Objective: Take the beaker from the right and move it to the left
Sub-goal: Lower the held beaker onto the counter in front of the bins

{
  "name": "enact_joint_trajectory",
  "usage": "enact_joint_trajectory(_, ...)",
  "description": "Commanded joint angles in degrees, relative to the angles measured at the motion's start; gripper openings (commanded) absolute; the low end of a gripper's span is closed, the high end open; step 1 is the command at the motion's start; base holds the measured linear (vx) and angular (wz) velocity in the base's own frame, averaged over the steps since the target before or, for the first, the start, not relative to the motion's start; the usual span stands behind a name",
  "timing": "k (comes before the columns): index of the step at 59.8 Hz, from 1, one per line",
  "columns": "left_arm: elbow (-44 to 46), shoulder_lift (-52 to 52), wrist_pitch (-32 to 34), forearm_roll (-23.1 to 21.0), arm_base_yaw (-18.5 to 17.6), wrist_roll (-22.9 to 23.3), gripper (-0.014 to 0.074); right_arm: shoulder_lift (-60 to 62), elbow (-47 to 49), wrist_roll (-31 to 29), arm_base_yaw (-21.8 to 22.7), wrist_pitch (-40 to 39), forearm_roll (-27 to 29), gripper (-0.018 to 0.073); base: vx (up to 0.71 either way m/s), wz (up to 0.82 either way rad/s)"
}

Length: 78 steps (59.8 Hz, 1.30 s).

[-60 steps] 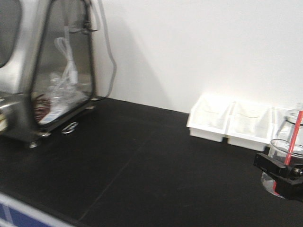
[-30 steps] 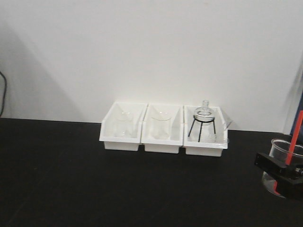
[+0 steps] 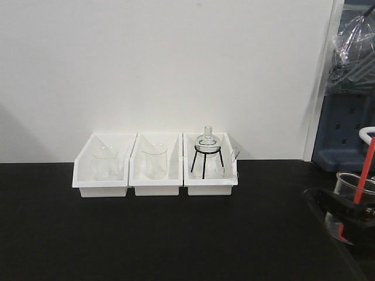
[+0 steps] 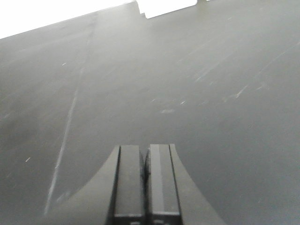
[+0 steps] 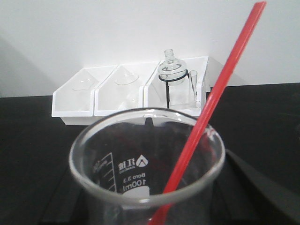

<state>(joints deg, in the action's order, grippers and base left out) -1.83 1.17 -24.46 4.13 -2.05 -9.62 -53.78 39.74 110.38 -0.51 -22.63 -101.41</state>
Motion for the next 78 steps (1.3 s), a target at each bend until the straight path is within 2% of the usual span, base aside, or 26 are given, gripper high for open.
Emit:
enact_joint_trajectory(1,-1.1,0.4,4.4,0.0,-0.4,0.1,-0.0006,0.7,1.8,-0.2,0.2,0.9,-1.7,-0.0001,0.01,-0.04)
enact_joint_trajectory(17,-1.1,0.4,4.4,0.0,-0.4,0.1,-0.0006,-0.2,1.8,-0.3,0.2,2.6,-1.1,-0.0001,0.00,0.00)
enact_joint_trajectory(22,-1.1,0.4,4.4,0.0,-0.4,0.1,-0.0006,-3.6,1.8,-2.5,0.2,1.7,-1.6,-0.0001,0.00,0.00)
enact_joint_trajectory(30,-1.1,0.4,4.4,0.0,-0.4,0.1,-0.0006,-11.5,2.4,-12.5,0.1,-2.7,0.0,-0.0001,0.00,0.00)
enact_joint_trajectory(38,-1.1,0.4,4.4,0.0,-0.4,0.1,-0.0006,-21.8,4.5,-25.5,0.1,-8.7,7.1,-0.0001,0.00,0.00)
enact_joint_trajectory(45,-1.1,0.4,4.4,0.0,-0.4,0.1,-0.0006,-31.2,7.3,-41.8,0.1,-18.5,14.9,-0.0001,0.00,0.00)
enact_joint_trajectory(50,-1.1,0.4,4.4,0.0,-0.4,0.1,-0.0006,-37.8,9.2,-51.2,0.1,-27.0,20.7,-0.0001,0.00,0.00)
enact_joint_trajectory(59,-1.1,0.4,4.4,0.0,-0.4,0.1,-0.0006,-47.8,12.3,-64.6,0.1,-38.7,26.7,-0.0001,0.00,0.00)
enact_joint_trajectory(65,-1.1,0.4,4.4,0.0,-0.4,0.1,-0.0006,-53.9,14.5,-69.9,0.1,-44.5,28.3,0.0000,0.00,0.00)
enact_joint_trajectory(78,-1.1,0.4,4.4,0.0,-0.4,0.1,-0.0006,-64.0,20.1,-72.3,-2.3,-47.0,28.8,0.0000,0.00,0.00)
